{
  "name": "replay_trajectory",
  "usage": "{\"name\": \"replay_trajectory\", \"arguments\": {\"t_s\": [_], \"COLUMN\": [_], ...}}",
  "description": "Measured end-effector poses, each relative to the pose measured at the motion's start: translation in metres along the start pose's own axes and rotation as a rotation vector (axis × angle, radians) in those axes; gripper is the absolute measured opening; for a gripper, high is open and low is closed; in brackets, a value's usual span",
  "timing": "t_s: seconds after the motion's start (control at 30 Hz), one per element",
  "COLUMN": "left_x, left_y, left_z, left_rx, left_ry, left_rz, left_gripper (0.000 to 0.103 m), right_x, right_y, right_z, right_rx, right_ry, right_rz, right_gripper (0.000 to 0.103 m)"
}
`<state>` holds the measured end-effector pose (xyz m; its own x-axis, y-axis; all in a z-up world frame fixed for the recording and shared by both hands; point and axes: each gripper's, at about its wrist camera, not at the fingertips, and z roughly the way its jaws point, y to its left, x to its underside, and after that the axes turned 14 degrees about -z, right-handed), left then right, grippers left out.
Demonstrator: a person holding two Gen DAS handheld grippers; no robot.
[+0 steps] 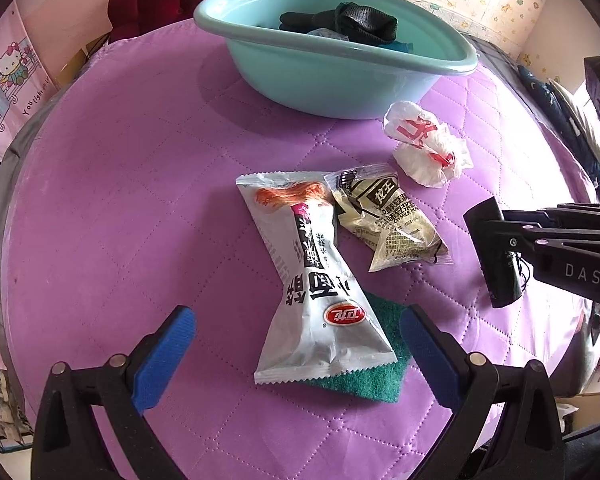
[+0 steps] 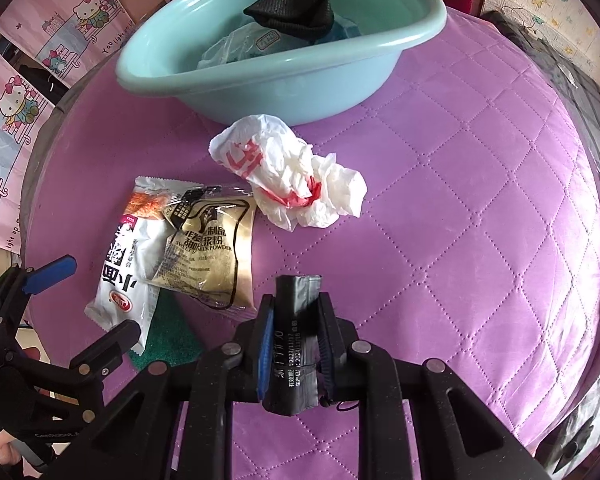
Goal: Organize soft objects
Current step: 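Grasp the black roll with the right tool while the left tool grasps the white snack packet, then lift and carry the black roll and snack packet with both tools over the basin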
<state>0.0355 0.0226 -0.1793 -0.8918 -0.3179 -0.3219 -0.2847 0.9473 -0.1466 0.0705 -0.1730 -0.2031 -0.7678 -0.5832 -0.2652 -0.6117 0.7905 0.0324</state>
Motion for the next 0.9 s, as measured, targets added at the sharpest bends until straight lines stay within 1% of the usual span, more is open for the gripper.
{"name": "replay_trajectory", "arguments": {"t_s": [0.2, 0.27, 0.3, 0.33, 0.37, 0.4, 0.43, 0.47, 0.53, 0.57, 0.63, 0.7, 0.9], "left_x": [-0.005, -0.007, -0.008, -0.009, -0.009, -0.01, -0.011, -0.012, -0.011, -0.011, -0.01, -0.009, -0.006], "left_y": [-0.009, -0.009, -0.009, -0.01, -0.011, -0.011, -0.012, -0.014, -0.014, -0.014, -0.012, -0.009, 0.005], "left_z": [0.012, 0.016, 0.018, 0.019, 0.019, 0.021, 0.023, 0.026, 0.027, 0.027, 0.026, 0.024, 0.011], "left_rx": [-0.003, -0.006, -0.008, -0.007, -0.008, -0.012, -0.009, 0.001, 0.01, 0.028, 0.03, 0.04, 0.059], "left_ry": [0.013, 0.022, 0.024, 0.025, 0.027, 0.031, 0.038, 0.048, 0.054, 0.059, 0.065, 0.066, 0.052], "left_rz": [0.033, 0.036, 0.039, 0.043, 0.047, 0.05, 0.052, 0.051, 0.047, 0.047, 0.04, 0.026, -0.001], "left_gripper": [0.103, 0.099, 0.094, 0.085, 0.08, 0.069, 0.056, 0.056, 0.044, 0.043, 0.038, 0.036, 0.035], "right_x": [0.001, 0.001, 0.001, 0.001, 0.001, 0.001, 0.002, 0.002, 0.003, 0.003, 0.003, 0.003, 0.006], "right_y": [0.004, 0.003, 0.002, 0.002, 0.002, 0.002, 0.001, 0.001, 0.001, 0.001, 0.001, 0.001, 0.003], "right_z": [-0.002, -0.001, -0.001, -0.001, -0.001, -0.001, -0.003, -0.003, -0.003, -0.002, -0.004, -0.006, -0.011], "right_rx": [0.006, 0.007, 0.009, 0.011, 0.014, 0.014, 0.013, 0.012, 0.01, 0.009, 0.007, 0.006, 0.009], "right_ry": [-0.007, -0.009, -0.01, -0.01, -0.01, -0.01, -0.011, -0.012, -0.015, -0.018, -0.022, -0.026, -0.031], "right_rz": [0.003, 0.008, 0.009, 0.01, 0.01, 0.012, 0.015, 0.017, 0.019, 0.018, 0.017, 0.017, 0.007], "right_gripper": [0.02, 0.02, 0.02, 0.02, 0.02, 0.02, 0.02, 0.02, 0.02, 0.02, 0.02, 0.02, 0.02]}}
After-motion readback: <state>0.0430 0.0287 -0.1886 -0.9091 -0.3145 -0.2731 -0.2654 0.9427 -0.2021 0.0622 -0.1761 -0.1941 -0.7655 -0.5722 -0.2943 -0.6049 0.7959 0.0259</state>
